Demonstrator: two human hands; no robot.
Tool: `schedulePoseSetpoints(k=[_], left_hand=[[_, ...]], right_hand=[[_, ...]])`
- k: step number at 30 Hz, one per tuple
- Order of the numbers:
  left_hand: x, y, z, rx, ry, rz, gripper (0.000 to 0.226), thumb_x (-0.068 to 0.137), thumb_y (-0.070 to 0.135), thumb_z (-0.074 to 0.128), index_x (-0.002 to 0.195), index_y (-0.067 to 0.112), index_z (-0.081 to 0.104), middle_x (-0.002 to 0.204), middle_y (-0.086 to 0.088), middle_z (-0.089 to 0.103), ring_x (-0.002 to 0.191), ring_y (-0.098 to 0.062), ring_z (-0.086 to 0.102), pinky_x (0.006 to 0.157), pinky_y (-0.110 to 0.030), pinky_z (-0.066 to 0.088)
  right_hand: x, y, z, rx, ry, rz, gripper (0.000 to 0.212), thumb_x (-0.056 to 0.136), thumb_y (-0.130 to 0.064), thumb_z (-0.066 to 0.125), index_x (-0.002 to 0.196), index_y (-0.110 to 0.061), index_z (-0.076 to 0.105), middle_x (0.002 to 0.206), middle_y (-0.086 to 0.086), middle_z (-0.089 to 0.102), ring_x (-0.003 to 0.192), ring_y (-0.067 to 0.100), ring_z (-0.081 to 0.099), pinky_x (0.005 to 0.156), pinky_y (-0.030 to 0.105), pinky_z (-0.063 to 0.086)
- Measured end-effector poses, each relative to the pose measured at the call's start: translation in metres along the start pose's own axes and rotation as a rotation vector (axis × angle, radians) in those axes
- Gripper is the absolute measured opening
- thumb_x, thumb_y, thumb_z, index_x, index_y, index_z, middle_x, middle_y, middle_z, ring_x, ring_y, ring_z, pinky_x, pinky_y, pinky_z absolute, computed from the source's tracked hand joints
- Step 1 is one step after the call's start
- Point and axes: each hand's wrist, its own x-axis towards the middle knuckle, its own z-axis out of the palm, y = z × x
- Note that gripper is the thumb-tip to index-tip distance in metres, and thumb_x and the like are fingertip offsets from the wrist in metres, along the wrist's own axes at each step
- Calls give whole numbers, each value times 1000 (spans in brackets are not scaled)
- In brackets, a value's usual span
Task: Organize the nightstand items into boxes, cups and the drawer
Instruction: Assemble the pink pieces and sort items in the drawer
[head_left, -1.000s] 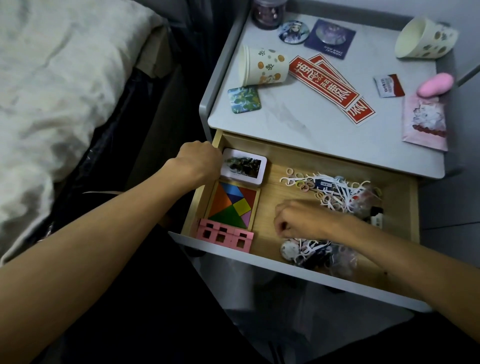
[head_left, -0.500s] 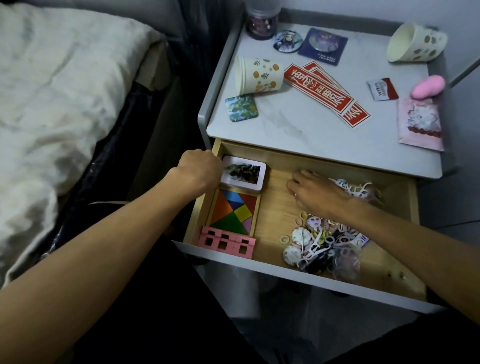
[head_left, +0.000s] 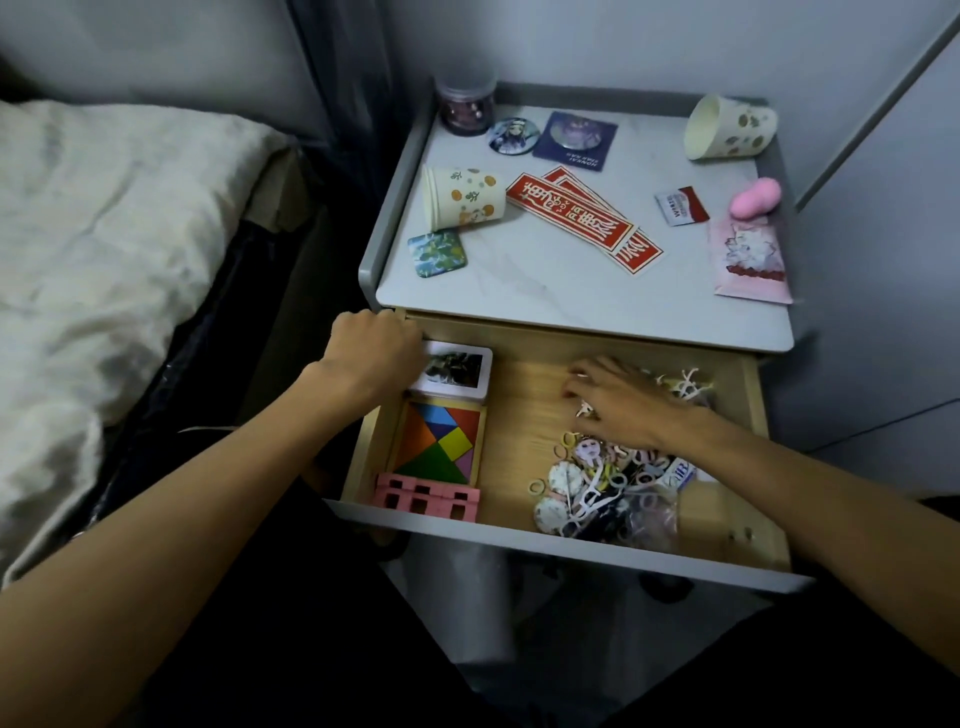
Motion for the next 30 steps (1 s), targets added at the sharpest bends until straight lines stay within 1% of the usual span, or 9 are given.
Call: schedulePoseSetpoints(k=[2,5,7,11,16,20,24,27,30], left_hand=[[1,8,-1,-57,-4,0,34,101,43,45,98,15,64,74,2,45,76,-22,58,66,-34,40],[3,15,0,-140,-50,20,36,99,48,49,110,18,65,99,-7,61,95,-28,64,73,-36,41],[3,15,2,-190,-83,26,39,98,51,50,117,20,64,113,-9,64,103,-30,63,80,-38,44],[5,12,9,-238,-111,20,40,97,52,52,119,21,64,113,-7,67,101,-28,65,83,-39,48],[9,11,12,-299,-144,38,38,97,51,52,116,21,65,112,-5,68,100,-26,65,82,-38,50],[11,13,12,-296,-115,59,38,98,50,52,117,20,66,113,-5,69,101,-25,65,77,-35,45],[7,15,11,-258,-87,43,39,99,50,50,117,19,65,112,-7,67,101,-28,64,80,-38,44],[5,13,12,-255,-62,10,36,100,48,49,111,18,65,106,-8,66,96,-29,63,77,-38,42],[3,9,14,-267,-46,-10,35,99,48,49,109,18,65,106,-7,66,96,-30,63,75,-38,38]], right_hand=[[0,-6,3,36,-15,18,50,91,-59,53,129,-26,51,143,2,36,133,22,29,110,40,29],[1,-30,11,41,-4,-57,44,90,-60,53,118,-26,55,131,0,43,124,19,35,108,39,31],[2,-48,16,25,-16,-124,39,91,-58,54,114,-27,57,124,-1,46,119,17,38,110,40,31],[0,-43,24,27,44,-172,19,95,-44,53,104,-28,56,113,-3,50,114,18,43,106,37,32],[-18,-5,24,-23,-30,-181,22,99,-43,51,107,-27,64,103,-8,58,103,11,51,105,34,37],[-23,1,17,-8,-42,-194,16,97,-36,58,93,-23,67,85,-11,54,84,6,49,94,34,47],[-13,-45,10,147,25,-208,14,93,-38,62,100,-26,66,97,-12,56,95,7,52,93,31,47],[-6,-80,11,175,-130,-308,24,94,-37,60,114,-25,63,105,-11,50,100,6,47,86,24,42],[-4,-85,14,85,-203,-380,11,93,-25,62,102,-21,67,106,-7,55,101,9,50,83,26,44]])
